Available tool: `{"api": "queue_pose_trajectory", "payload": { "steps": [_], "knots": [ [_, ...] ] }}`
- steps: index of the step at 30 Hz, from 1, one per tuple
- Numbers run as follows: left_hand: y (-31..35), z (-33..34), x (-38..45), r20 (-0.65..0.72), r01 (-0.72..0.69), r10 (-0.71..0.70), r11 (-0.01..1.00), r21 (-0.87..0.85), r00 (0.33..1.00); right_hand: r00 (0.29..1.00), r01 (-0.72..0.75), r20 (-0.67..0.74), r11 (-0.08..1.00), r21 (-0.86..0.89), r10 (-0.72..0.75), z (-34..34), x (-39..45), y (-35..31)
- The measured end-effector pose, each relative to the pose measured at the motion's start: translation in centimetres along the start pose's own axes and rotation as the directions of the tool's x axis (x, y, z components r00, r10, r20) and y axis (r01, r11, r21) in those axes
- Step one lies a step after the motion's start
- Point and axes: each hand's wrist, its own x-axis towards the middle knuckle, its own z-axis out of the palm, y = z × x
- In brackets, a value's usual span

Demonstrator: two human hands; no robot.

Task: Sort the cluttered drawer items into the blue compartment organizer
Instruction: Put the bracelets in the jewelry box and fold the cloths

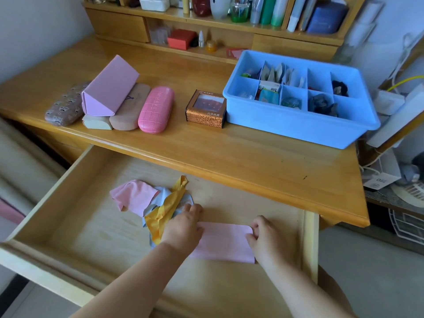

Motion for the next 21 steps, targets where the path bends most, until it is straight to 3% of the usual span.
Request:
{"api": "queue_pose_trajectory", "payload": {
  "steps": [3, 8, 10, 13, 15, 19, 21],
  "knots": [
    [0.8, -0.8, 0.8, 0.088, -0.014, 0.004, 0.994, 0.110, 0.996, 0.997, 0.057, 0.052, 0.984, -0.171, -0.048, -0.4, 0.7, -0.5],
    [1.8, -1.6, 1.4, 0.157, -0.060, 0.023, 0.970, 0.234, 0.987, 0.989, 0.094, 0.136, 0.962, -0.254, -0.061, -1.4, 1.5, -1.6],
    [1.7, -2.0, 0.8, 0.095, -0.085, 0.072, 0.987, 0.136, 0.993, 0.988, 0.112, 0.122, 0.978, -0.176, -0.091, -1.5, 1.2, -1.0],
    [0.9, -3.1, -0.4, 0.002, -0.087, 0.088, 0.988, -0.124, 0.996, 0.987, 0.058, 0.139, 0.987, 0.149, -0.079, -2.1, 0.1, 0.0],
    [0.5, -3.5, -1.2, 0.011, -0.072, 0.078, 0.956, -0.284, 0.997, 0.981, 0.034, 0.172, 0.949, 0.314, -0.092, -2.4, -0.6, 0.7],
    [0.2, -4.1, -3.0, -0.005, -0.090, 0.094, 0.939, -0.331, 0.996, 0.965, 0.089, 0.209, 0.950, 0.298, -0.156, -3.5, -2.2, 1.0],
    [0.3, -4.1, -3.9, -0.032, -0.111, 0.106, 0.937, -0.331, 0.994, 0.962, 0.086, 0.210, 0.925, 0.370, -0.174, -4.4, -3.1, 0.7]
  ]
}}
